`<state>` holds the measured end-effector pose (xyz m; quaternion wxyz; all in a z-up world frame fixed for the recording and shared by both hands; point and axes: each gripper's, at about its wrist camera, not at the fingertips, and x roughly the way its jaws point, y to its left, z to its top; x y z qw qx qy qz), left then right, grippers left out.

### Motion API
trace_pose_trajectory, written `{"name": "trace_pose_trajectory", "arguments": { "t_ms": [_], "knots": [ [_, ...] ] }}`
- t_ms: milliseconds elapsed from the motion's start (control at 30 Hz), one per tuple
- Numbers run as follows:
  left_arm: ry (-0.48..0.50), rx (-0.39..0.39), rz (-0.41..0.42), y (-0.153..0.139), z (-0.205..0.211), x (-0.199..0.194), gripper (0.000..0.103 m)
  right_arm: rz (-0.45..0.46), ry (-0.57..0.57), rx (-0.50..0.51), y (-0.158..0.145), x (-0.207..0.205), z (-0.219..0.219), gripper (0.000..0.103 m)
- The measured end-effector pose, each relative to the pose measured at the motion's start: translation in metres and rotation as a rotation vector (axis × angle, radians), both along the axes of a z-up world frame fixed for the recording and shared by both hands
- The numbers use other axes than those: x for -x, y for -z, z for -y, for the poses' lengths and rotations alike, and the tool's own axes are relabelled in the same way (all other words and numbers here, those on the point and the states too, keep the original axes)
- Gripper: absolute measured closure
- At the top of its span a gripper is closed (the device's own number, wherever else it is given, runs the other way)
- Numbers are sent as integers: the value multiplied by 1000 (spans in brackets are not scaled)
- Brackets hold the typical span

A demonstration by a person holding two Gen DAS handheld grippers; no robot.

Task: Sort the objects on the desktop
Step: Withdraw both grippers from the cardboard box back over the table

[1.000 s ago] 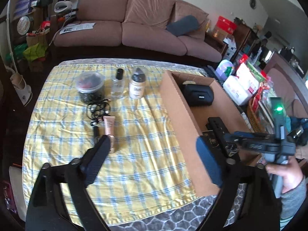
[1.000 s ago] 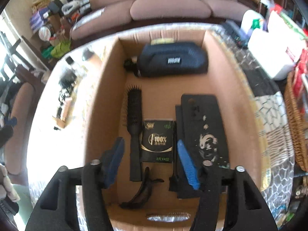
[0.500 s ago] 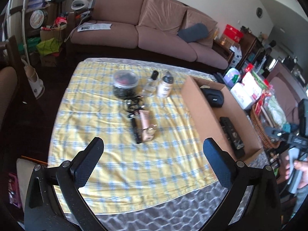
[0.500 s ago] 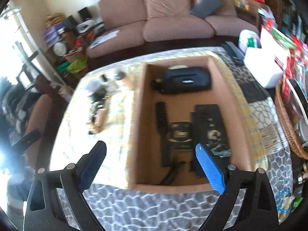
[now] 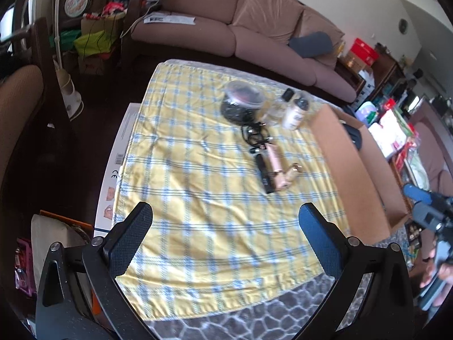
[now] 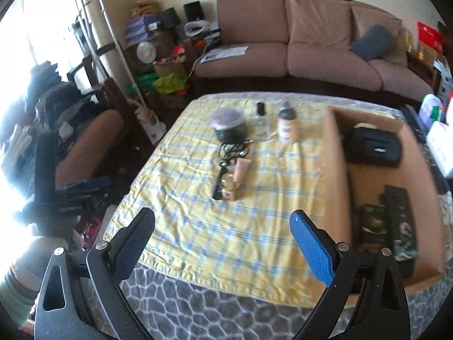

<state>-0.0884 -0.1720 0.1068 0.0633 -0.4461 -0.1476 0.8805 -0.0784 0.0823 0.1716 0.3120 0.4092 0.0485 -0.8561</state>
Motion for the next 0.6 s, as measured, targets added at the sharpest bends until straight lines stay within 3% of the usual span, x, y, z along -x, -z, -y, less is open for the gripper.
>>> {"name": "trace_pose_trajectory", "arguments": {
  "t_ms": [200,333,600],
  "knots": [
    [-6,-12,20,25,12,25,0,34,3,50,46,25,31,6],
    [-2,-34,29,38,11,42,0,35,21,52,73,43,45,12],
    [47,-70,53,57,-10,81,0,19,47,78,97,68,44,23]
  ]
}}
